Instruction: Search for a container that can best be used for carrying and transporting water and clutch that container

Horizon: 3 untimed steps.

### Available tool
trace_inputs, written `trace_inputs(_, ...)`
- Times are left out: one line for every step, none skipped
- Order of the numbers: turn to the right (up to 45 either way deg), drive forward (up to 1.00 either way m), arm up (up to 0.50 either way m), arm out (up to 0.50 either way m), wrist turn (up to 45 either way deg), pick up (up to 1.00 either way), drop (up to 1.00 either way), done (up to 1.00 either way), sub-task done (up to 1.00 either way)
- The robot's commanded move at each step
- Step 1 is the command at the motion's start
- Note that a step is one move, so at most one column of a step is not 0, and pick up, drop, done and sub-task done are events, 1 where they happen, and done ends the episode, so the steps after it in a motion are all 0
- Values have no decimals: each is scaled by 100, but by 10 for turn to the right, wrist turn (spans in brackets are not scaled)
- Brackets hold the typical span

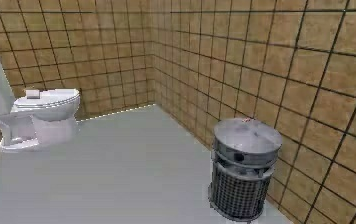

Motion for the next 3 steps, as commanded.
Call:
trace_inputs(450, 0, 0, 0, 0, 0, 0, 0, 0)
trace_inputs(450, 0, 0, 0, 0, 0, 0, 0, 0)
trace_inputs(450, 0, 0, 0, 0, 0, 0, 0, 0)
